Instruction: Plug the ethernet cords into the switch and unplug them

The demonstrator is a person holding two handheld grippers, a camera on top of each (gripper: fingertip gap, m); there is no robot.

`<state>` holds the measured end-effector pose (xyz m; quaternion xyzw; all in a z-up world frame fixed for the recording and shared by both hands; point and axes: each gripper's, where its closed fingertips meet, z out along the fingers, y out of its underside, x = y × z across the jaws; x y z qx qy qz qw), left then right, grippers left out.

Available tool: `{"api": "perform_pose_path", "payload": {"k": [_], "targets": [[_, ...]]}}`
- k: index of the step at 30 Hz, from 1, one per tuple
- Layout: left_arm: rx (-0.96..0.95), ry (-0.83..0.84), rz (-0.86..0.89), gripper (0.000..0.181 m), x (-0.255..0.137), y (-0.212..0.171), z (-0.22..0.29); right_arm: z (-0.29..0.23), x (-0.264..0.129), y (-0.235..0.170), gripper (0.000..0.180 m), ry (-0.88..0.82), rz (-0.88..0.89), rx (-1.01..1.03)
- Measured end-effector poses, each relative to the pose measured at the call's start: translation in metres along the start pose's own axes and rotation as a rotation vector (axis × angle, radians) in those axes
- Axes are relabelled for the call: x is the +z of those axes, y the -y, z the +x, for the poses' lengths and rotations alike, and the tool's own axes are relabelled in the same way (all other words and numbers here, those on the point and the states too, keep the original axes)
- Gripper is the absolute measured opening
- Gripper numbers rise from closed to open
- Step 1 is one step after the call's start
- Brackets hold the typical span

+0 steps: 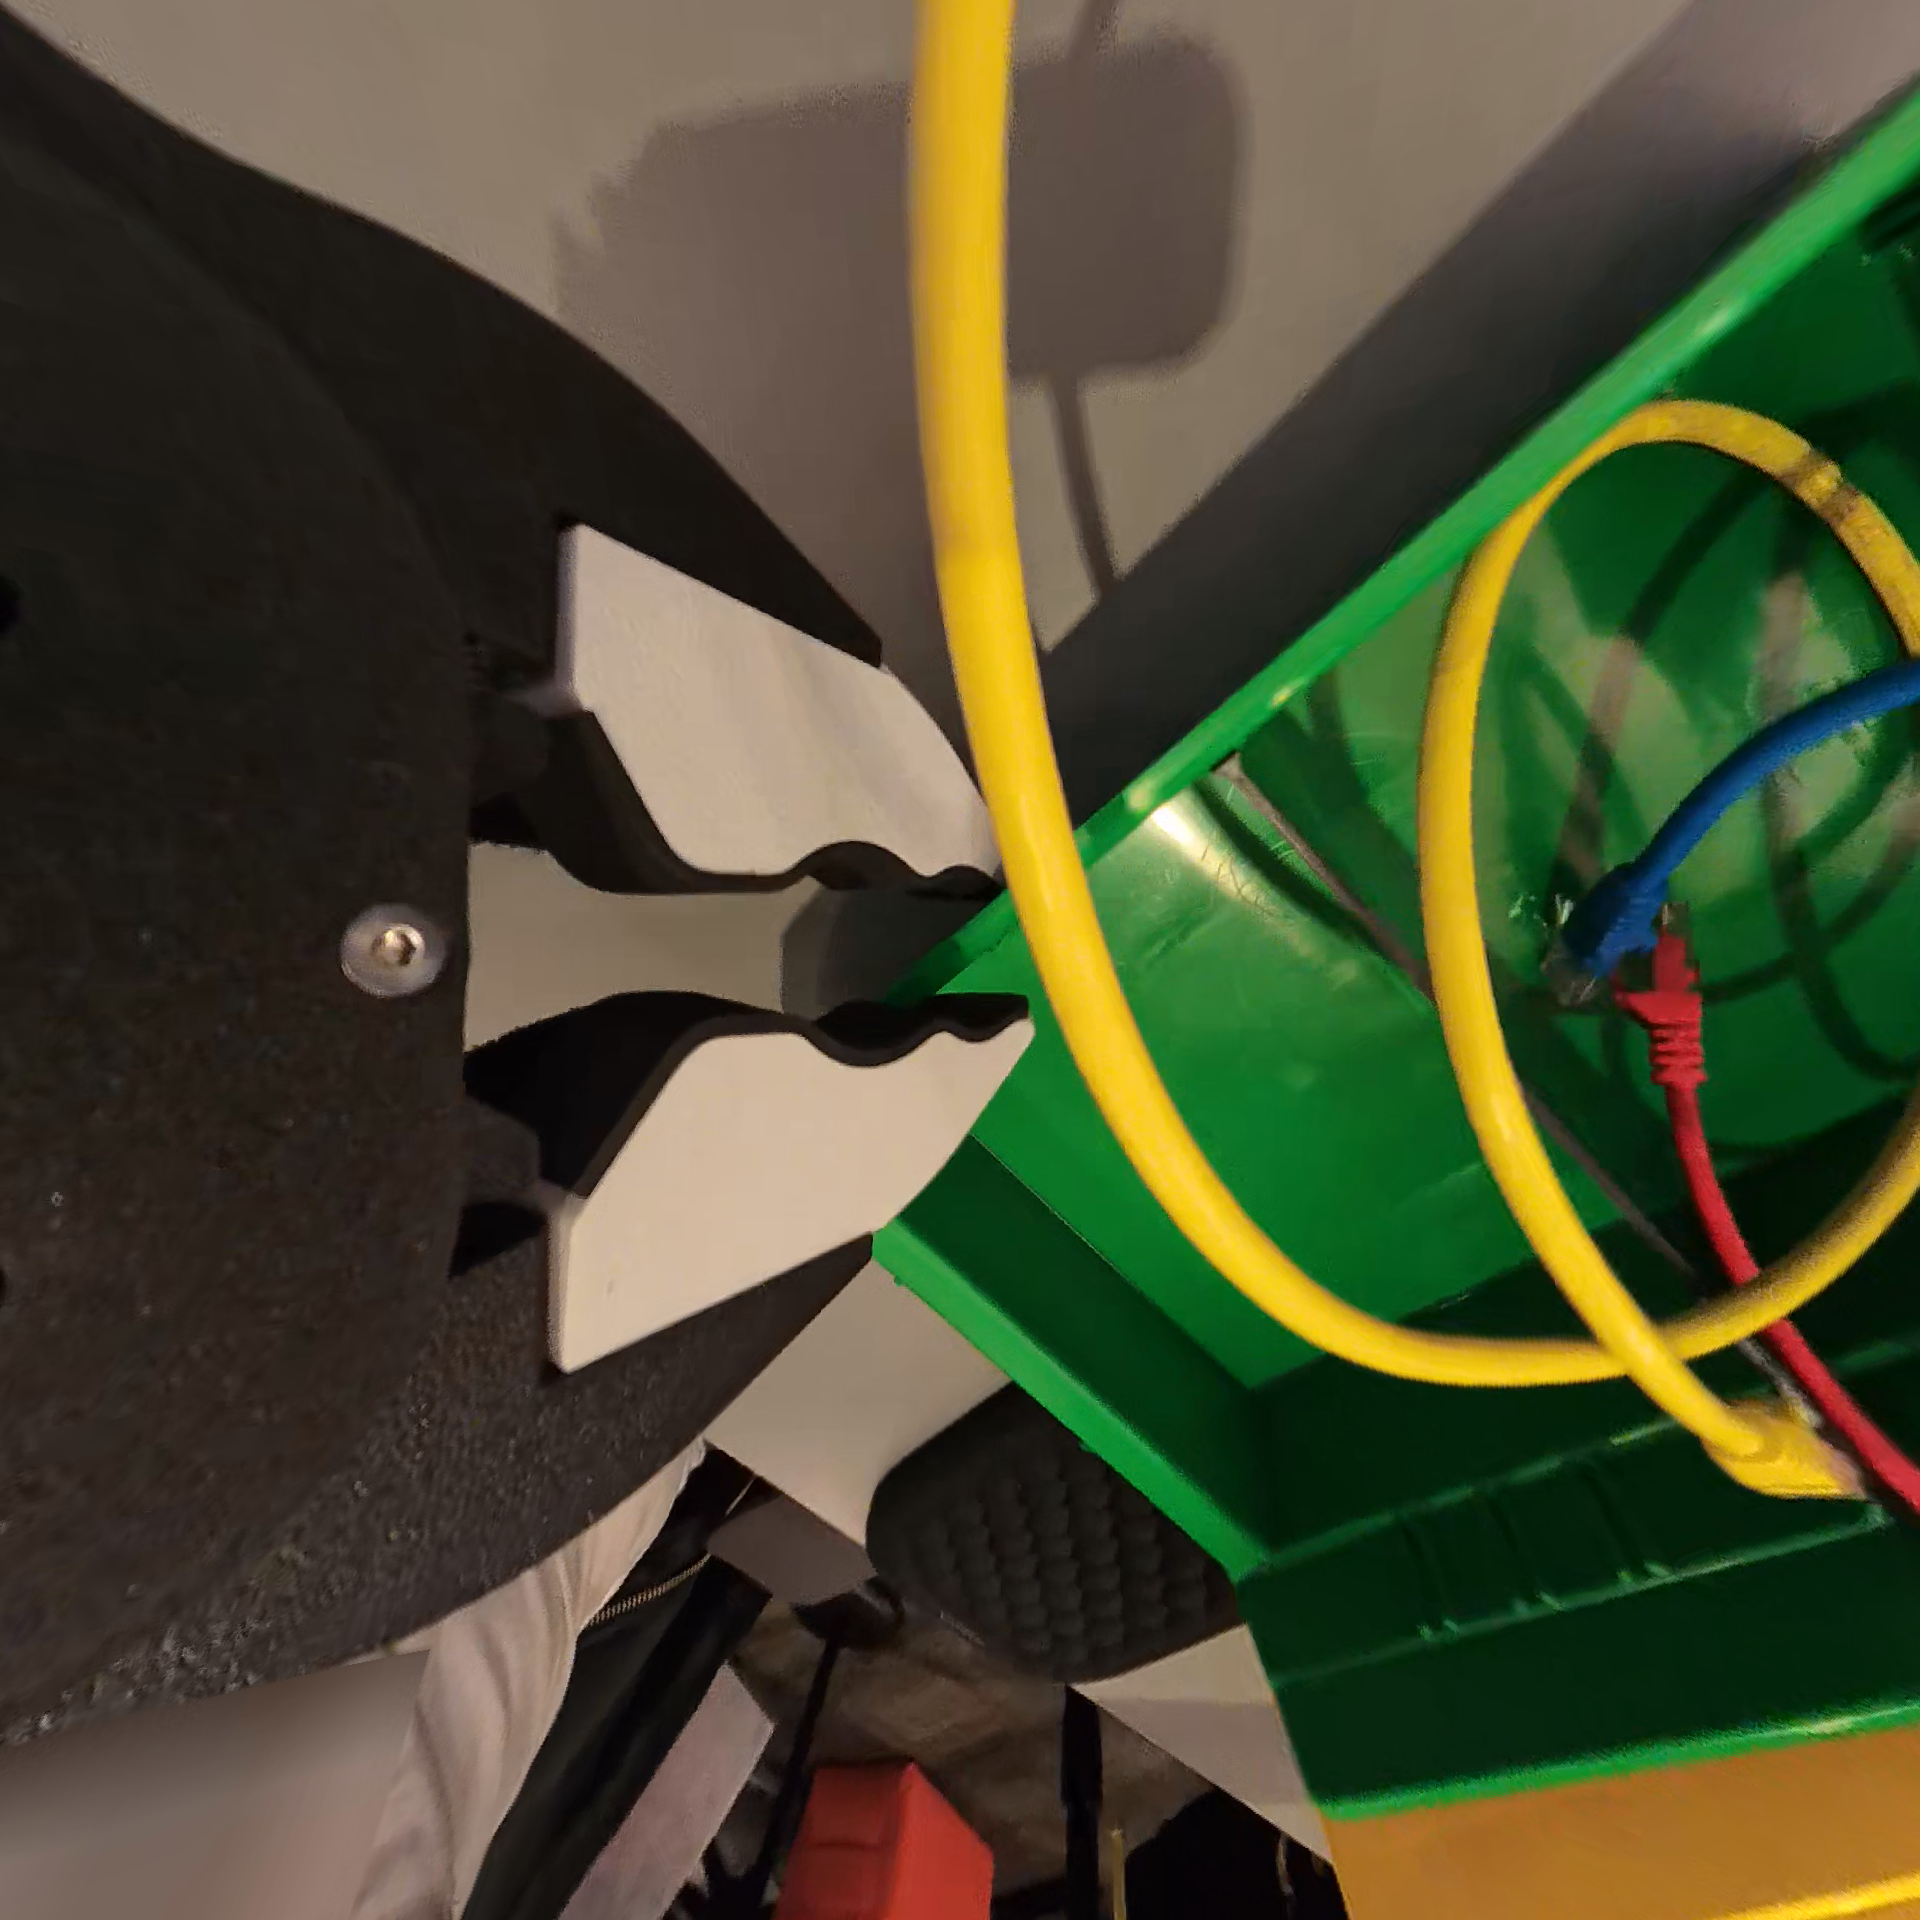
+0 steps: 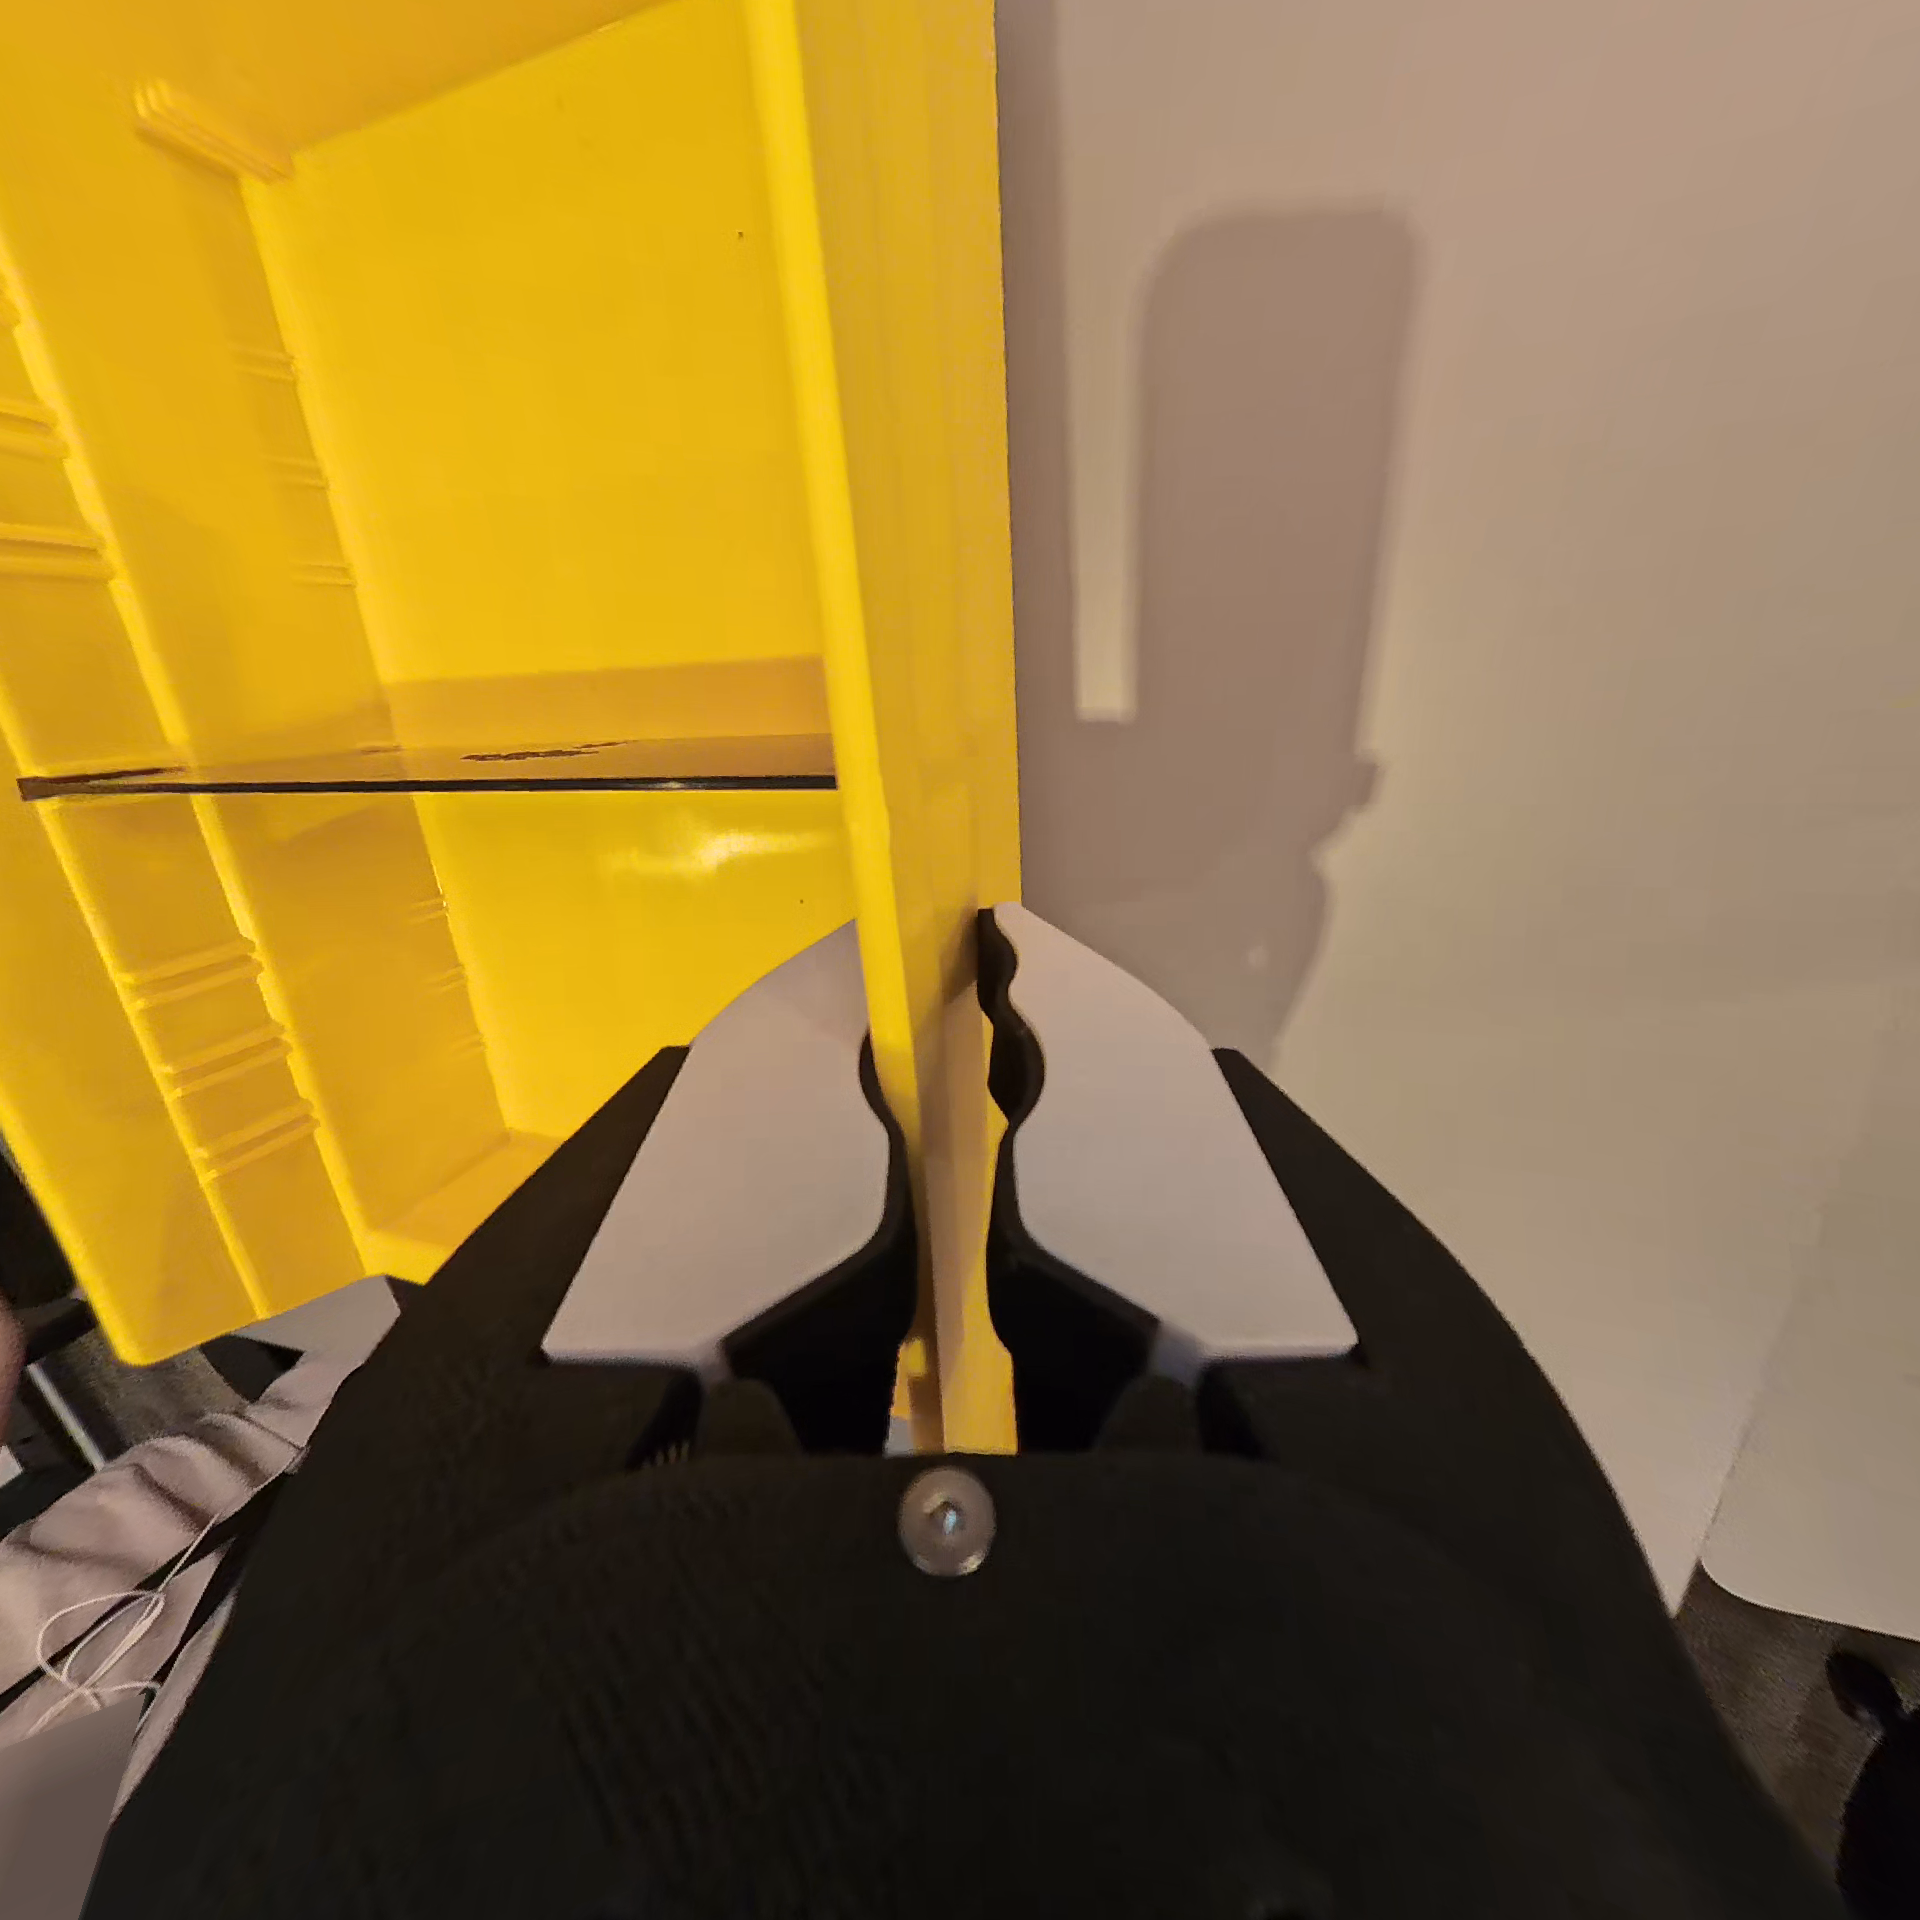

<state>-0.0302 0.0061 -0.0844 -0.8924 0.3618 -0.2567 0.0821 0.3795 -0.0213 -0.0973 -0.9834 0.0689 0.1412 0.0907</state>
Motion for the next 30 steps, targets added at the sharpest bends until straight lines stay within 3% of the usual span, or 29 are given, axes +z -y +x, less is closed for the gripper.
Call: {"api": "perform_pose_path", "payload": {"k": [10,18,30], "targets": [[-0.195,0.074,0.053,0.007,-0.062,-0.032,-0.101,-0.014,0.013,0.005,0.011,0.018,0.003,0.013],[-0.439,0.108,0.192,0.012,-0.125,-0.095,-0.183,-0.028,0.030,0.015,0.011,0.067,0.018,0.049],[-0.720,0.141,0.347,0.011,-0.184,-0.179,-0.233,-0.055,0.045,0.025,0.012,0.076,0.059,0.081]]}}
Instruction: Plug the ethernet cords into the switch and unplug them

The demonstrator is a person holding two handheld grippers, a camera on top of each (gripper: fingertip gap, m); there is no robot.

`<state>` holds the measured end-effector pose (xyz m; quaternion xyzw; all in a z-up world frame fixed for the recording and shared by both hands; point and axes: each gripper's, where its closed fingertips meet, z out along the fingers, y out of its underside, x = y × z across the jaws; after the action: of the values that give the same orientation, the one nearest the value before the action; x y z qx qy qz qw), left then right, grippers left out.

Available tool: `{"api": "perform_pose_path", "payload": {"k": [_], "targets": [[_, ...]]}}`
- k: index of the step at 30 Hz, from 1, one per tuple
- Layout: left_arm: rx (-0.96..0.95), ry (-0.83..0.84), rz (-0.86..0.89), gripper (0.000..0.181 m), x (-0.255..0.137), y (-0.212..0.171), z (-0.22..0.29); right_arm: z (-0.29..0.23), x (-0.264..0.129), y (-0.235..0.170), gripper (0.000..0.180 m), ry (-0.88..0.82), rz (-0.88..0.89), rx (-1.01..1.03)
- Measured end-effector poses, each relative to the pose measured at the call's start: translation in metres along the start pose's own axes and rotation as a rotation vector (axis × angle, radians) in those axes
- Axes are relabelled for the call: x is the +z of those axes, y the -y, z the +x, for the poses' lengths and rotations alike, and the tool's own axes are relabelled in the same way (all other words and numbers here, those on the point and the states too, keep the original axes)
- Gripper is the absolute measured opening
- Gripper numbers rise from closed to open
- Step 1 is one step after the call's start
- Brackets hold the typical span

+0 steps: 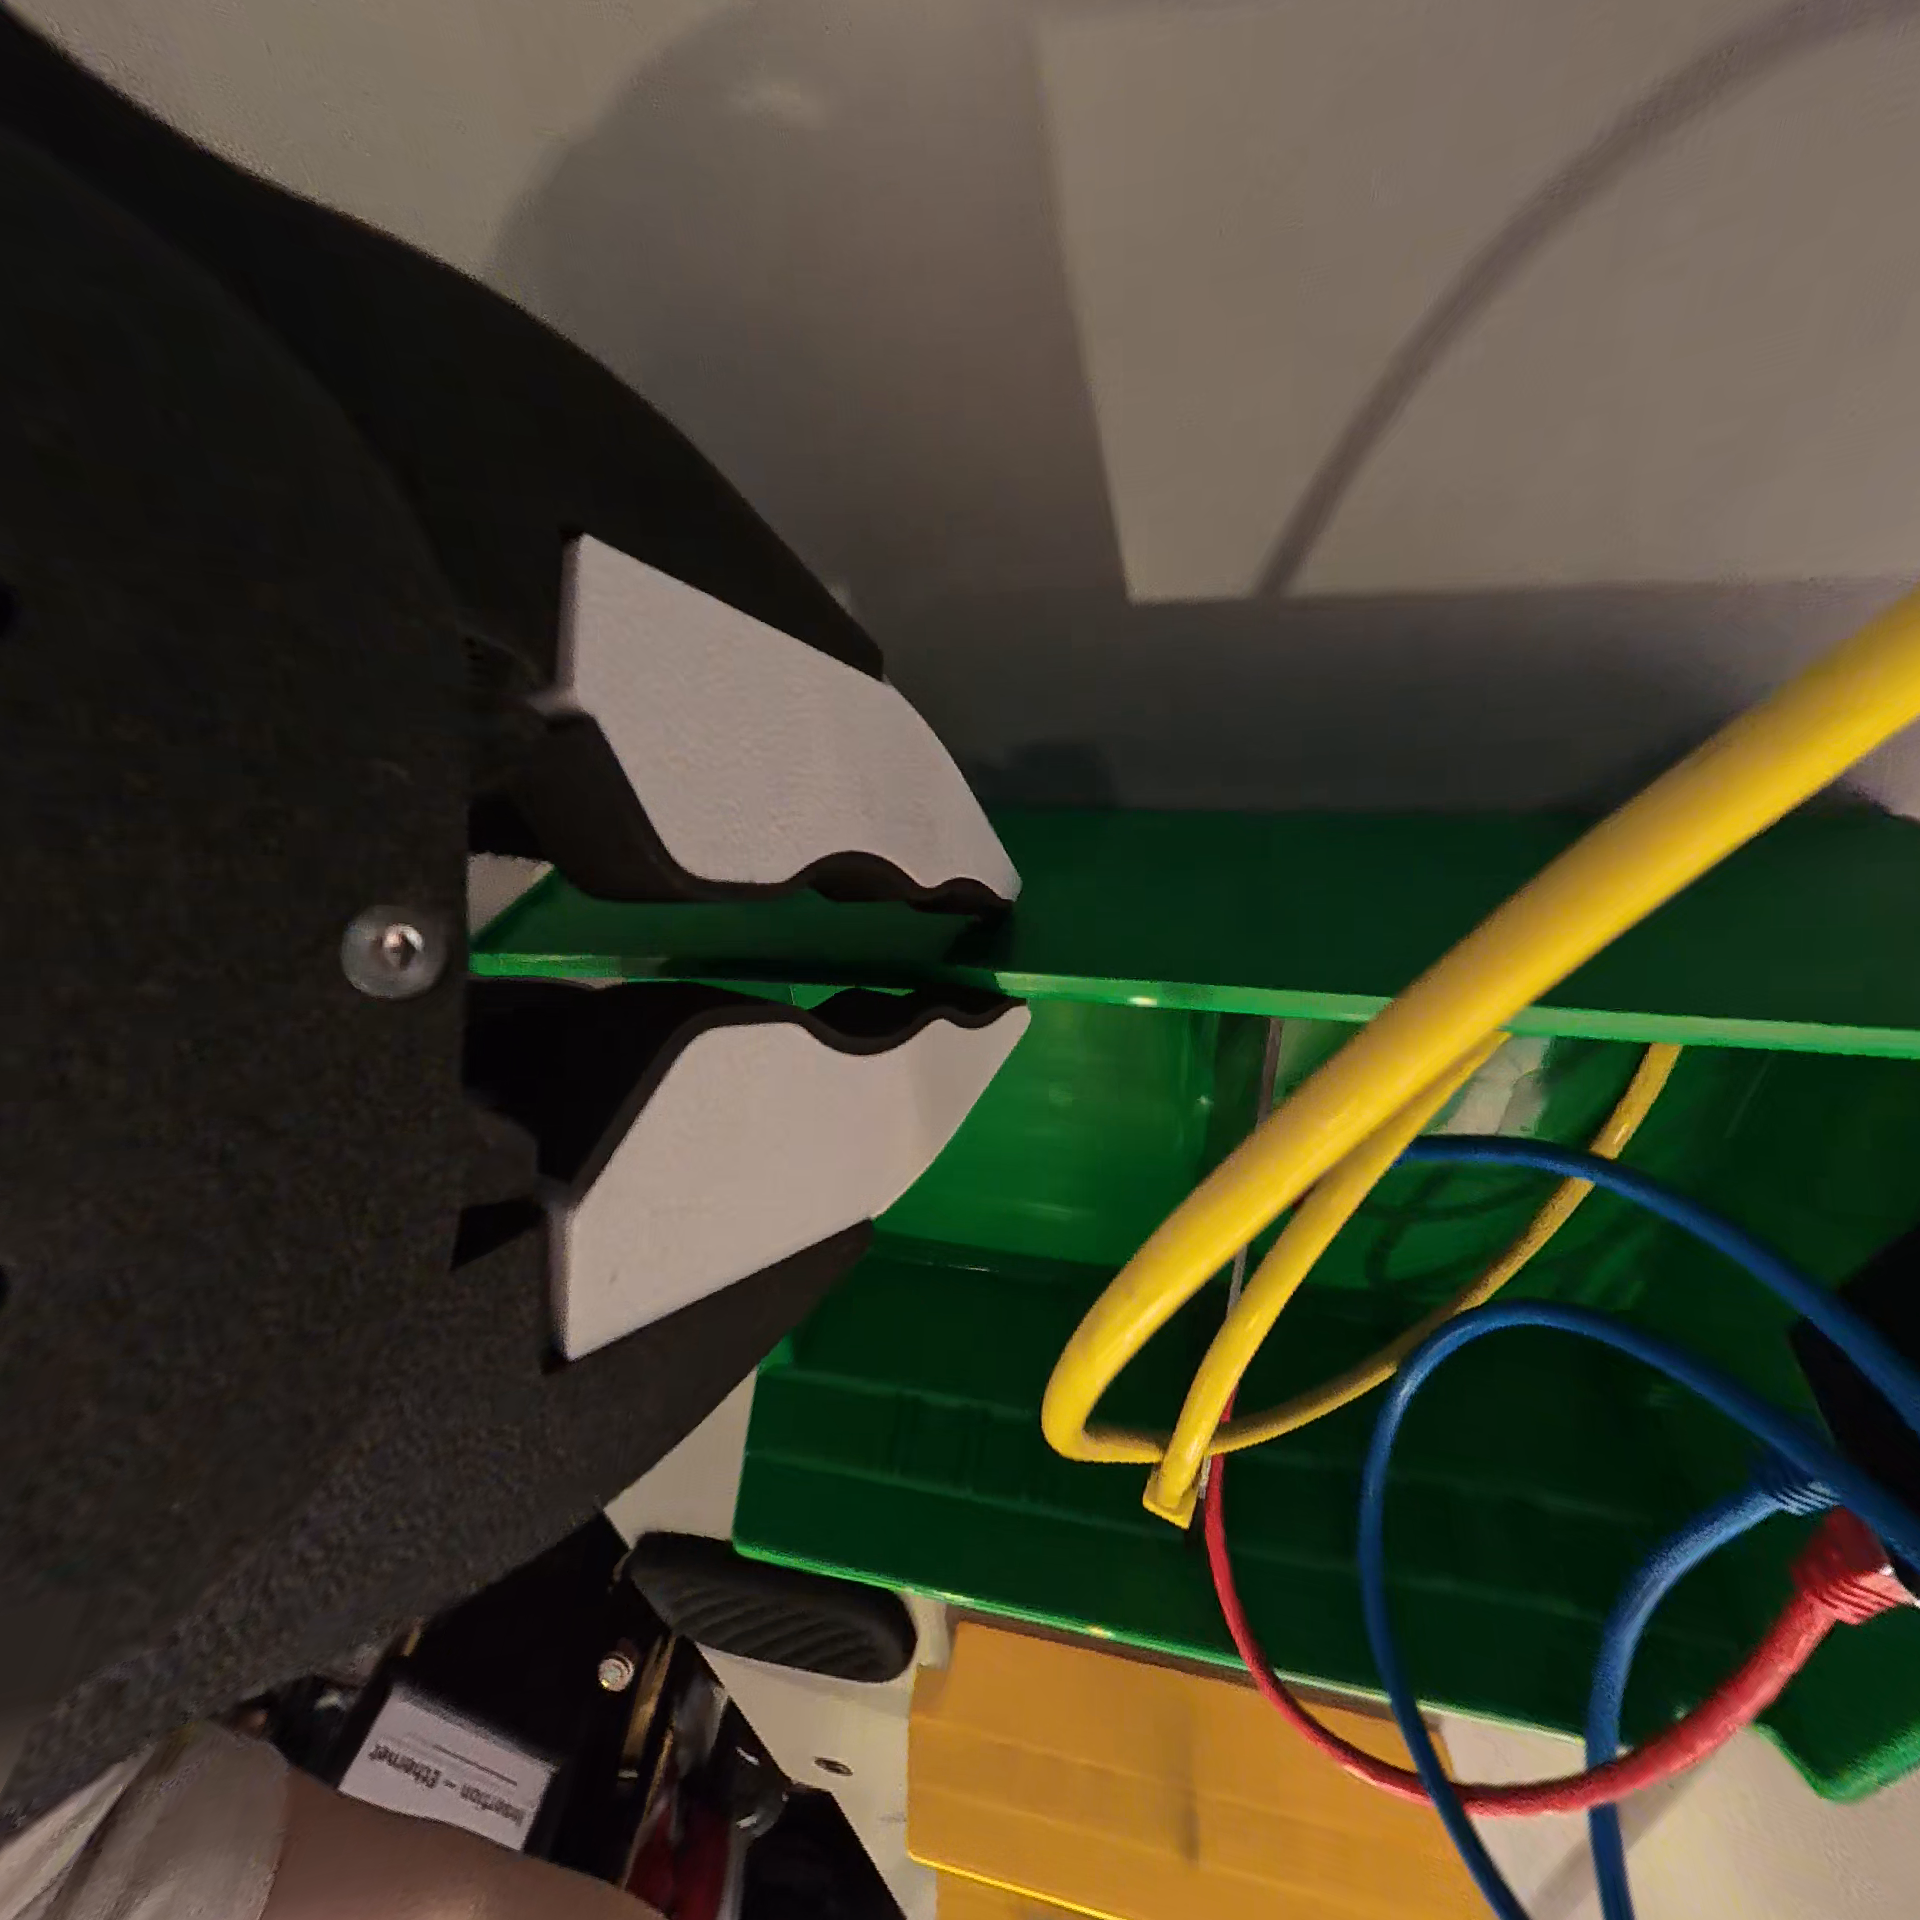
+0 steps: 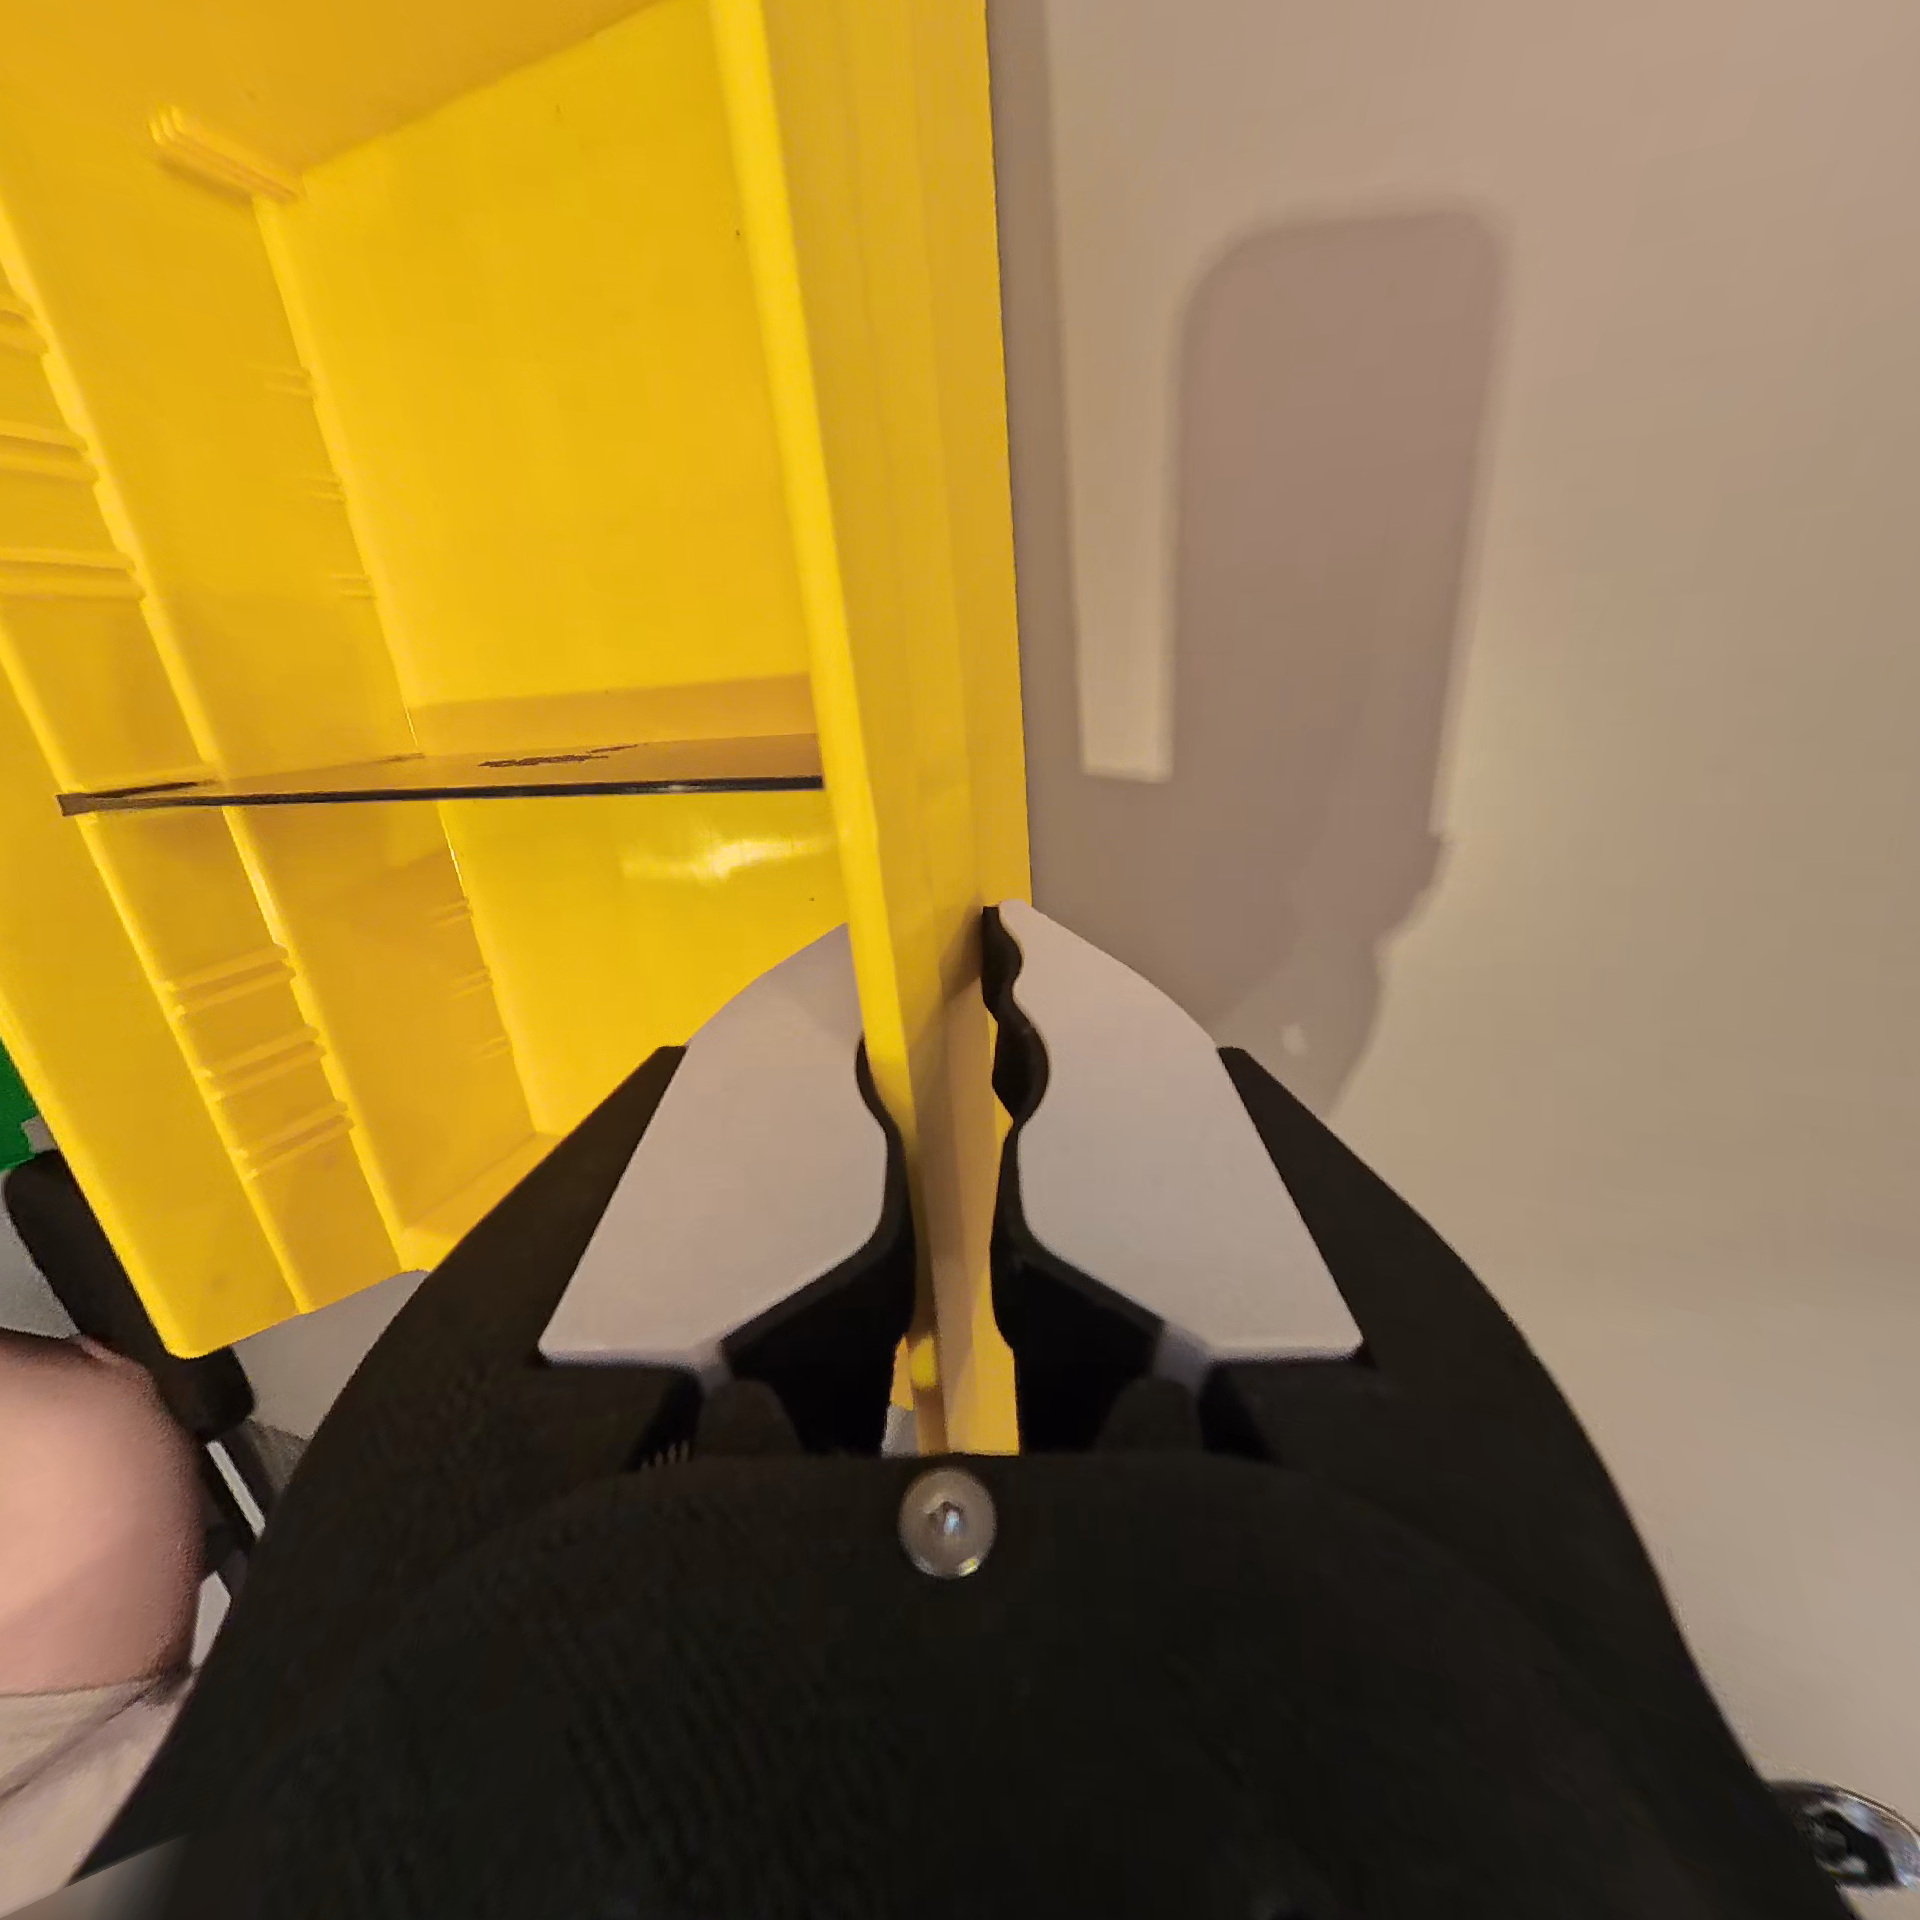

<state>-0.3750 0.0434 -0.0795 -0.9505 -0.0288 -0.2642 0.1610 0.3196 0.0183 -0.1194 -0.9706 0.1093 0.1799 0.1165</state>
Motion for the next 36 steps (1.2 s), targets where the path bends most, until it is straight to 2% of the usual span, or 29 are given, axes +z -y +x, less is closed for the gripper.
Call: {"api": "perform_pose_path", "payload": {"k": [16,30,36], "targets": [[-0.001,0.013,-0.015,0.011,-0.016,-0.014,-0.019,-0.050,0.019,-0.004,0.012,0.014,0.002,-0.058],[-0.010,0.014,-0.044,0.011,-0.018,-0.022,-0.017,-0.046,0.018,-0.004,0.009,-0.043,0.011,-0.093],[-0.041,-0.028,0.048,0.012,-0.037,-0.015,-0.014,-0.059,0.011,-0.005,0.036,-0.012,0.036,-0.141]]}}
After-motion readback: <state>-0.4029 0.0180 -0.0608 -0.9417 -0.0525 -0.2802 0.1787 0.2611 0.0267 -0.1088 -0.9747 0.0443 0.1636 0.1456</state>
